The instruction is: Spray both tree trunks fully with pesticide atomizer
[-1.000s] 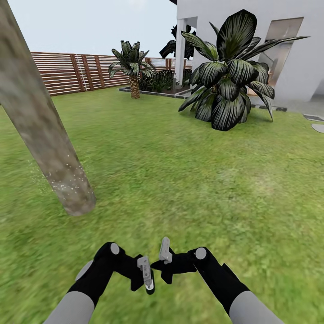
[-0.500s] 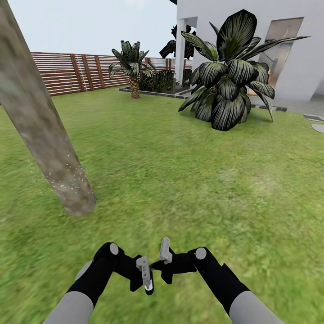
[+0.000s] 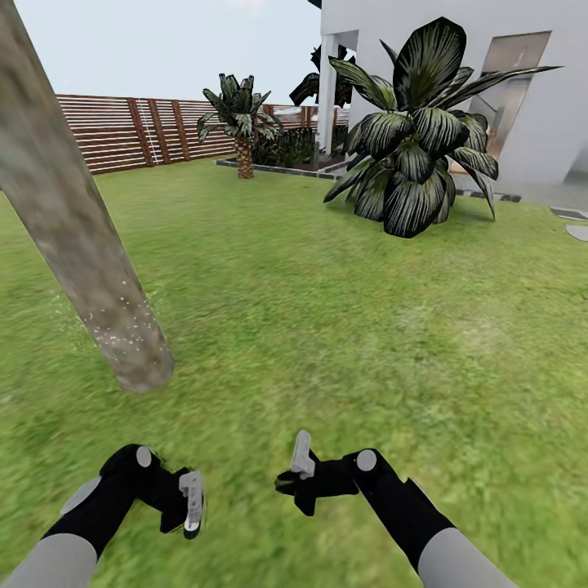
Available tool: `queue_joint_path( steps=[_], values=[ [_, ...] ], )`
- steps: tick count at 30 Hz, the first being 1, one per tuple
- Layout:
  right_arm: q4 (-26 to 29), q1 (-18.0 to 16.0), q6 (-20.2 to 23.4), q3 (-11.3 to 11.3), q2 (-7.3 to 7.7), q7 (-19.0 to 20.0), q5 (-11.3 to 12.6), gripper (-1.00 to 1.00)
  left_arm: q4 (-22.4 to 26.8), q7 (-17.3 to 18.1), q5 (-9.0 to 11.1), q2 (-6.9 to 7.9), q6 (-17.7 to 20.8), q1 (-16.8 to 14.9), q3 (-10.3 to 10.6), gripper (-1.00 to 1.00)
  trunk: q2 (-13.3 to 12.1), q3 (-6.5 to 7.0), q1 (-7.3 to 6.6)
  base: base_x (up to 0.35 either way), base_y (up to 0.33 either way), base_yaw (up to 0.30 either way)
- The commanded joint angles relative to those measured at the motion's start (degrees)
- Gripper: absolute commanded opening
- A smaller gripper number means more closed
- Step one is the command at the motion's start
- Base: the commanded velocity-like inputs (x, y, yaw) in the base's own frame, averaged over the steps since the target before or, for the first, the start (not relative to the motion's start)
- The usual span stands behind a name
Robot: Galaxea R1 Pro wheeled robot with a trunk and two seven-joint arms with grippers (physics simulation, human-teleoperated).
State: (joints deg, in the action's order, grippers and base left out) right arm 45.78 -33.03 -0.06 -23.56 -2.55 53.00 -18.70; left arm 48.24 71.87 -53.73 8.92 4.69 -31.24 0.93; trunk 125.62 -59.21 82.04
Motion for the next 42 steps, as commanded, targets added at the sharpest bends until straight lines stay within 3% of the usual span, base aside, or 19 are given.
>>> queue_joint_path(
  steps=[1,3,5,7,8,9,10,12,14,15,17,18,20,23,25,27,32,38,42],
  values=[
    [0.0,0.0,0.0,0.1,0.06,0.2,-0.4,1.00,0.1,0.2,0.0,0.76,0.5,0.0,0.1,-1.00,0.0,-0.05,-0.01,0.000,0.000,0.000],
    [-0.1,0.0,0.0,0.2,0.26,0.1,-0.4,1.00,-0.1,0.1,0.3,2.33,0.5,0.0,0.0,-1.00,0.0,-0.05,-0.01,0.000,0.000,0.000],
    [-0.7,0.0,-0.1,0.2,0.73,-0.1,-0.4,1.00,-0.3,0.0,0.5,2.78,0.6,0.0,-0.2,-1.00,0.0,-0.05,-0.01,0.000,0.000,0.000],
    [-4.6,0.0,-0.2,0.3,1.80,-0.8,-0.3,1.00,-0.4,-1.7,0.6,3.14,0.6,0.0,-2.1,-1.00,0.0,-0.05,-0.01,0.000,0.000,0.000],
    [-7.8,0.0,-0.4,0.5,2.30,-2.3,-0.2,1.00,-0.5,-3.9,0.7,3.17,0.7,0.0,-4.9,-1.00,0.0,-0.05,-0.01,0.000,0.000,0.000],
    [-16.2,0.1,-2.6,8.1,3.54,-13.3,0.0,1.00,-3.5,-11.0,1.2,2.72,0.6,0.0,-14.2,-1.00,0.0,-0.05,-0.01,0.000,0.000,0.000],
    [-18.7,0.1,-3.4,11.1,3.59,-16.4,0.0,1.00,-5.4,-12.7,1.6,2.68,0.6,0.1,-16.1,-1.00,0.0,-0.05,-0.01,0.000,0.000,0.000],
    [-25.9,0.1,-6.5,20.8,3.72,-27.4,0.0,1.00,-12.0,-21.6,6.2,2.62,-2.3,0.1,-23.1,-1.00,0.0,-0.05,-0.01,0.000,0.000,0.000],
    [-30.9,0.2,-10.4,25.1,3.83,-38.4,0.0,1.00,-19.5,-31.9,11.3,2.76,-8.1,0.3,-28.9,-1.00,0.0,-0.05,-0.01,0.000,0.000,0.000],
    [-33.0,0.2,-12.3,25.9,3.85,-44.8,0.0,1.00,-23.8,-38.0,13.3,2.89,-11.1,0.7,-31.4,-1.00,0.0,-0.05,-0.01,0.000,0.000,0.000],
    [-35.5,0.3,-15.4,26.4,3.82,-55.4,0.0,1.00,-28.5,-48.2,15.4,2.95,-15.3,2.1,-34.1,-1.00,0.0,-0.05,-0.01,0.000,0.000,0.000],
    [-36.4,0.6,-17.7,26.5,3.80,-60.9,0.0,1.00,-30.2,-53.9,16.4,2.76,-18.0,3.7,-35.0,-1.00,0.0,-0.05,-0.01,0.000,0.000,0.000],
    [-37.1,1.7,-21.7,26.6,3.83,-66.1,0.0,1.00,-31.5,-61.2,18.4,2.36,-22.3,6.2,-35.6,-1.00,0.0,-0.05,-0.01,0.000,0.000,0.000],
    [-37.4,3.4,-25.5,26.7,3.91,-68.1,-0.1,1.00,-33.0,-66.6,24.0,2.14,-25.7,9.9,-36.2,-1.00,0.0,-0.05,-0.01,0.000,0.000,0.000],
    [-37.5,5.8,-26.3,26.6,3.81,-68.2,-0.3,1.00,-33.9,-67.6,26.0,2.17,-26.2,11.3,-36.4,-1.00,0.0,-0.05,-0.01,0.000,0.000,0.000],
    [-37.4,7.0,-27.0,26.6,3.90,-68.1,-0.4,1.00,-35.8,-67.8,26.5,2.16,-26.3,11.6,-36.5,-1.00,0.0,-0.05,-0.01,0.000,0.000,0.000],
    [-37.4,7.7,-27.5,26.7,3.37,-68.4,0.0,1.00,-37.2,-67.9,26.7,2.27,-26.3,11.7,-36.5,-1.00,0.0,-0.05,-0.01,0.000,0.000,0.000],
    [-37.4,7.7,-27.6,26.8,1.02,-68.6,0.2,1.00,-37.3,-68.0,26.6,2.16,-26.4,11.7,-36.4,-1.00,0.0,-0.05,-0.01,0.000,0.000,0.000],
    [-37.5,7.7,-27.5,27.0,1.11,-68.6,0.2,1.00,-37.4,-67.2,26.6,2.10,-26.3,11.7,-36.3,-1.00,0.0,-0.05,-0.01,0.000,0.000,0.000]
  ],
)
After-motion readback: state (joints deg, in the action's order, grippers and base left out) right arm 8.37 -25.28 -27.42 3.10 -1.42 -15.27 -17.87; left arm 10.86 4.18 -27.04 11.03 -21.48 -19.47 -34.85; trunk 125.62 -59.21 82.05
